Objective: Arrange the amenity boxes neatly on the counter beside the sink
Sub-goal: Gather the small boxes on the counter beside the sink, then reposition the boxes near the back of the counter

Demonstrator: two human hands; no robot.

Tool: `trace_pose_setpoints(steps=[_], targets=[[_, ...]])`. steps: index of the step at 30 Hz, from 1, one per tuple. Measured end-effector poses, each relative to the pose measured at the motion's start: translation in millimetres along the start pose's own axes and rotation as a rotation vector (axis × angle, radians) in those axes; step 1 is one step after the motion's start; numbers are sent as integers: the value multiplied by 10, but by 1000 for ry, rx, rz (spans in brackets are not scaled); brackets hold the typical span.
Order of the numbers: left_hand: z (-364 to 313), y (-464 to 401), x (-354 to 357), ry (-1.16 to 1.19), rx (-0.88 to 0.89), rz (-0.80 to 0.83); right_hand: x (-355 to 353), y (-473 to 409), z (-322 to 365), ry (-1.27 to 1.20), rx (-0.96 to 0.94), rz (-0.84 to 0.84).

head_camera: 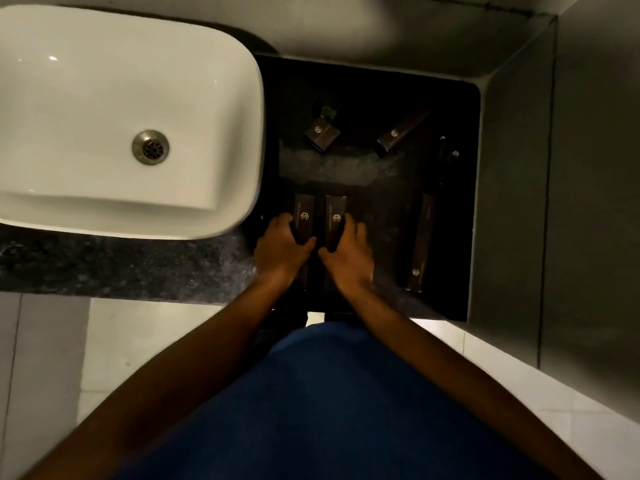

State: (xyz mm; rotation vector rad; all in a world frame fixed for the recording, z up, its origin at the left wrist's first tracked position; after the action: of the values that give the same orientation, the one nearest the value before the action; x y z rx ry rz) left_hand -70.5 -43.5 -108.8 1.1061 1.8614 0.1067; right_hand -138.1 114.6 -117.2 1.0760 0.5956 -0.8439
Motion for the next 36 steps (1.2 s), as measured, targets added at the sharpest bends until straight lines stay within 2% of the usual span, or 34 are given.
trace_pose_setpoints(steps=[17,23,24,26,28,30,33,36], targets=[[-8,28,30,10,5,-1,28,31,-31,-85,19,-58],[73,-11,-29,76,-55,-21,-131,80,-14,-26,17,28],[80,-18,-78,95,-72,-46,-276,59,-44,-46,17,4],[9,-41,-176,110,-32,-96,-734,-100,-200,-117,31,-153],[-221,-118,-242,91,97,-132,-1279,-408,-454,-118,63,-351],[-545,-318,-266,92,232,-149,-1756,-813,-660,-35,82,-447],[-1009,-669,-239,21,410,-140,-2150,-1413,-715,200,72,-325],[-1285,-1061,-234,-35,352,-113,-2269,-1751,-642,410,21,-110]])
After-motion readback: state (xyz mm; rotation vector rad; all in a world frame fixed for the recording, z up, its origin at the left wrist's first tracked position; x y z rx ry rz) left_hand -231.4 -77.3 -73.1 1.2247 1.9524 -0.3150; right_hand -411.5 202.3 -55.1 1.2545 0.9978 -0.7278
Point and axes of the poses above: each hand's wrist, its own y-axis away from the middle knuckle, its own x-axis out of the palm, z = x × y, the point moved 10 cm from there along -y, towards the middle knuckle, and after that the axes turned 7 degrees about y, right-handed, at the moved point
